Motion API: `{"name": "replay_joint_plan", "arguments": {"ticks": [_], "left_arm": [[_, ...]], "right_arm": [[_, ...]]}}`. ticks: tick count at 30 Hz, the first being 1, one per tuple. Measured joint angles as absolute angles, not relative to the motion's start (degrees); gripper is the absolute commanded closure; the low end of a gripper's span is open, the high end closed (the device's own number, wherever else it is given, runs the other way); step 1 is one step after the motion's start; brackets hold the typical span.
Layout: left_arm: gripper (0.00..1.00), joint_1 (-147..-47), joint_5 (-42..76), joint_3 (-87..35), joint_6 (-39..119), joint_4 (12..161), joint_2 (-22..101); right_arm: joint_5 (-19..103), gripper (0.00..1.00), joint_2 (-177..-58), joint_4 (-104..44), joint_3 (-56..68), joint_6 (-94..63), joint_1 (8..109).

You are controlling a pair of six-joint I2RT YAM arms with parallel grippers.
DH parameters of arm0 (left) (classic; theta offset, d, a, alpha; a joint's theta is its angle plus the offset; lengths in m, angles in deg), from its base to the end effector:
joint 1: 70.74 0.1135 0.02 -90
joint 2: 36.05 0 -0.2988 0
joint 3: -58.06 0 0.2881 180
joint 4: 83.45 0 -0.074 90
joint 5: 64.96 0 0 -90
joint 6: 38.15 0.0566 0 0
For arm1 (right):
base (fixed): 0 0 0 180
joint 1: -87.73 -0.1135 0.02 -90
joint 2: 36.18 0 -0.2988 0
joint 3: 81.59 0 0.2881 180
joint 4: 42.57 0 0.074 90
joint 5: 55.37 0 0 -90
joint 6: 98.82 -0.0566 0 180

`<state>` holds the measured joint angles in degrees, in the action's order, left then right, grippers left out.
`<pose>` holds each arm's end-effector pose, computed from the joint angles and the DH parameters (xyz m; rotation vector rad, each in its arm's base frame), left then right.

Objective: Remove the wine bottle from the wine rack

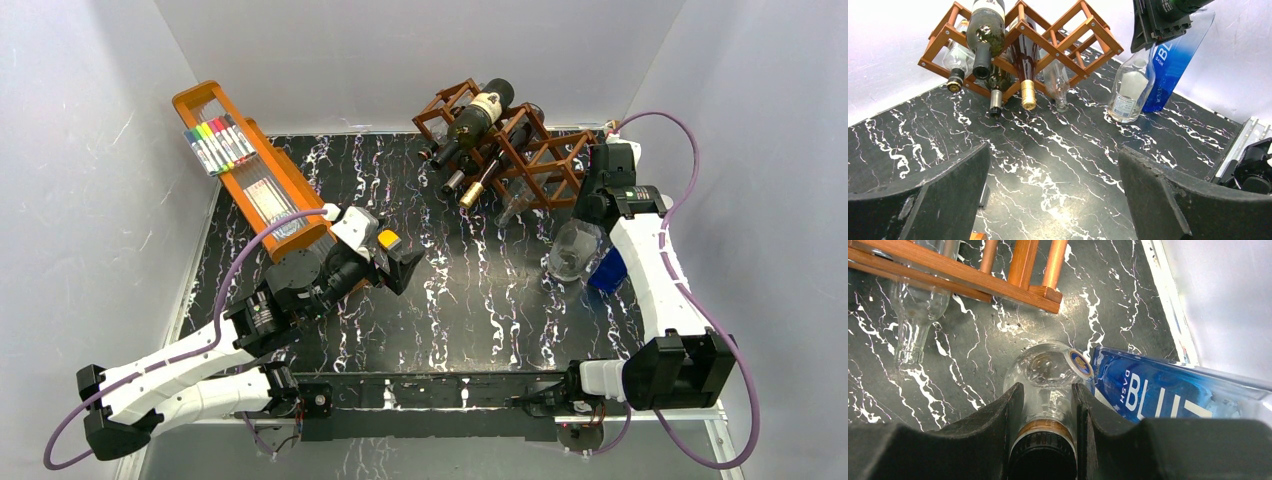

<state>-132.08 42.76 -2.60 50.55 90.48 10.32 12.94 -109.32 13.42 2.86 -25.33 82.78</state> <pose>0.1204 -0.1844 0.4192 0.4981 1.3824 -0.6755 0.3065 0.0056 0.3669 0.4126 2.2584 -0.2529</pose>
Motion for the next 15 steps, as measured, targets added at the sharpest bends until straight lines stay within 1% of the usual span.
{"name": "replay_joint_plan", "arguments": {"ticks": [4,15], "left_arm": [[0.02,-132.1,42.5,-2.6,50.3,90.5,10.3],[0.02,-132.1,42.0,-2.6,49.6,90.4,10.7]], "right_arm": [[13.7,0.63,-109.5,13.4,2.9,-25.4,82.9],[14.3,0.46,-110.2,13.4,2.7,-26.0,82.9]]}}
